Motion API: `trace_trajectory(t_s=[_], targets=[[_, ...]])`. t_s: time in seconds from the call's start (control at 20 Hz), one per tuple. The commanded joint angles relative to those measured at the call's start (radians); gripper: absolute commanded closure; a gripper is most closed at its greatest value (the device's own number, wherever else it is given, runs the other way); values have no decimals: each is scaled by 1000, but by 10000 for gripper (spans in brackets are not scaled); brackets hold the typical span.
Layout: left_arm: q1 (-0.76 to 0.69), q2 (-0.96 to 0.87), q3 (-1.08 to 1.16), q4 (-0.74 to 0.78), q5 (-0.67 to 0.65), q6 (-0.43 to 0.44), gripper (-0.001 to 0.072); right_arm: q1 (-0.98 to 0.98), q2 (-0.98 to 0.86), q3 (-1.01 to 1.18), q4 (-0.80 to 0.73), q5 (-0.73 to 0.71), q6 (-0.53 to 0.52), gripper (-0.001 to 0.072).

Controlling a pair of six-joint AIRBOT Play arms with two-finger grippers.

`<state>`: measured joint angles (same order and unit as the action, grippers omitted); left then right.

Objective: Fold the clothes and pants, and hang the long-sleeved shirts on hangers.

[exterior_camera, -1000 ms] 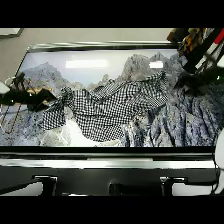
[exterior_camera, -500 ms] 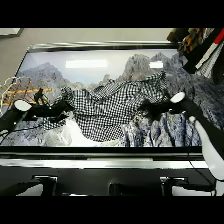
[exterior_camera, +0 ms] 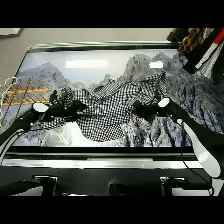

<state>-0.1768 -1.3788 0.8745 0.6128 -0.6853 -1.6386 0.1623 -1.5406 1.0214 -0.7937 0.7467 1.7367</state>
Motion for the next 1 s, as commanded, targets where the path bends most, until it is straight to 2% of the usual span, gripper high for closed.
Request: trace_trajectory(t_s=[0.0,0.2,0.3,0.35,0.4,0.45,0.6,0.7,0.85,0.95], targets=[[-58,-53,6,-56,50,-1,33,4,46,-1,-34,30,24,681],[-77,-95,14,-56,66,-4,34,4,90,0,-48,46,50,681],[-80,-104,18,-59,120,-10,88,5,116,0,-48,66,55,681],[-80,-109,18,-74,139,-12,268,5,130,0,-48,72,56,681],[-79,-113,18,-87,148,-11,516,4,144,0,-48,76,58,681],[-79,-112,18,-87,156,-10,680,4,161,0,-48,79,59,681],[-35,-85,44,-83,86,-7,681,4,230,0,-56,98,61,681],[20,-3,58,-46,6,-8,682,4,305,0,-88,159,89,681],[89,195,57,80,-210,-26,682,5,456,-1,-206,377,203,681],[87,322,55,215,-402,-92,682,19,555,-2,-250,550,260,681]])
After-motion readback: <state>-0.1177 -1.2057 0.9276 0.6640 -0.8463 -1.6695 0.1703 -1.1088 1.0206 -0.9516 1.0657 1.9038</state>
